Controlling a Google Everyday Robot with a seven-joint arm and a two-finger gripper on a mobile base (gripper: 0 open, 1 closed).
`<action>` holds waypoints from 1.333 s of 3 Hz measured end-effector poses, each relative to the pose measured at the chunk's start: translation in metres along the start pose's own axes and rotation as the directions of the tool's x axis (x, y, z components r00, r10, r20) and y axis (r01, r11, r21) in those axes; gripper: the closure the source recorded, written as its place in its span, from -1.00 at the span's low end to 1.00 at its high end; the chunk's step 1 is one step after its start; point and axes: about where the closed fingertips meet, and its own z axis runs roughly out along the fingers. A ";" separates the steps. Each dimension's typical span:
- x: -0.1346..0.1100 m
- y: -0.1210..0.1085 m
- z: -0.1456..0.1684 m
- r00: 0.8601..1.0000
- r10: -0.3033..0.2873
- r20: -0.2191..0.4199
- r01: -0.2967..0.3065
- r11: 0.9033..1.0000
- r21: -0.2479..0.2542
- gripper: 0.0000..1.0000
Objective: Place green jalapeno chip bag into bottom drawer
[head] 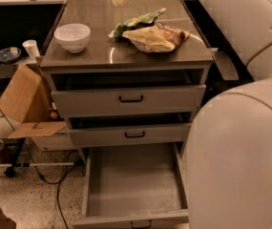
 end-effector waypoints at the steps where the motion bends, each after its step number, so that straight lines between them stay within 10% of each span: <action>1: 0.014 -0.005 0.036 1.000 0.016 -0.022 -0.016 1.000 -0.016 -1.00; 4: 0.051 -0.008 0.105 0.995 0.009 -0.100 -0.016 0.997 -0.070 -1.00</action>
Offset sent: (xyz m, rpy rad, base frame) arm 0.0895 -0.0151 -0.0724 -0.0161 0.0951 0.0028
